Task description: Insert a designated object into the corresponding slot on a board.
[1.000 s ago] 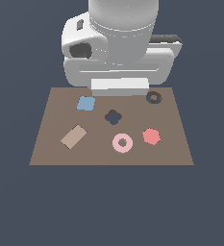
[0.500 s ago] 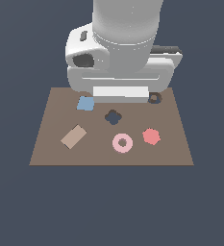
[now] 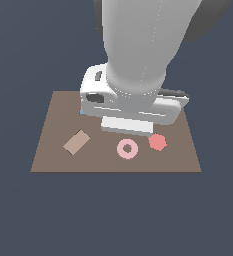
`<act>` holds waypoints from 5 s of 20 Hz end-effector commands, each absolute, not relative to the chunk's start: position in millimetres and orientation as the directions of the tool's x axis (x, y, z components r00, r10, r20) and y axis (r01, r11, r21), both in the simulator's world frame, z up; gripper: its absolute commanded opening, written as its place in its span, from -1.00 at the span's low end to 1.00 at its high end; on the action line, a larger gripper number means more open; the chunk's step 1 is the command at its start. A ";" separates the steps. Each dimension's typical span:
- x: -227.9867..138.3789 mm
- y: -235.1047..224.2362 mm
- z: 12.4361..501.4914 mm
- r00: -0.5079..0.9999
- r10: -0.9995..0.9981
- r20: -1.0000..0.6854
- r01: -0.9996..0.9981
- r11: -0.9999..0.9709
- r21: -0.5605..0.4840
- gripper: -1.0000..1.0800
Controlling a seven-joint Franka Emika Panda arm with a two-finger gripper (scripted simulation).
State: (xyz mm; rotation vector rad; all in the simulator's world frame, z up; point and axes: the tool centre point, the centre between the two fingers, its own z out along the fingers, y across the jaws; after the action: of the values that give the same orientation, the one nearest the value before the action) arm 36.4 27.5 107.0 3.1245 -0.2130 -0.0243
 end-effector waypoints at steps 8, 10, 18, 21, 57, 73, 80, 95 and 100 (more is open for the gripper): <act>73.2 33.7 62.9 0.961 -0.278 -0.003 -0.278 -0.961 0.003 0.92; 78.0 33.9 57.7 0.956 -0.295 -0.002 -0.295 -0.956 0.002 0.92; 87.2 33.9 48.5 0.945 -0.326 0.000 -0.326 -0.945 0.000 0.92; 86.8 33.7 49.4 0.946 -0.324 0.000 -0.324 -0.946 0.000 0.92; 70.9 43.6 31.6 0.945 -0.326 0.000 -0.326 -0.945 -0.001 -1.00; -20.2 102.4 36.3 0.935 -0.356 -0.001 -0.356 -0.935 -0.001 -1.00; -64.2 133.7 38.6 0.929 -0.370 -0.001 -0.370 -0.929 -0.001 -1.00; -99.6 162.8 40.0 0.924 -0.381 -0.003 -0.381 -0.924 -0.001 -1.00; -100.3 163.6 31.1 0.924 -0.383 -0.002 -0.383 -0.924 0.000 -1.00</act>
State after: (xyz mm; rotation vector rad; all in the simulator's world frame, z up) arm -100.2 163.3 33.5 3.0820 -0.6131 -0.0031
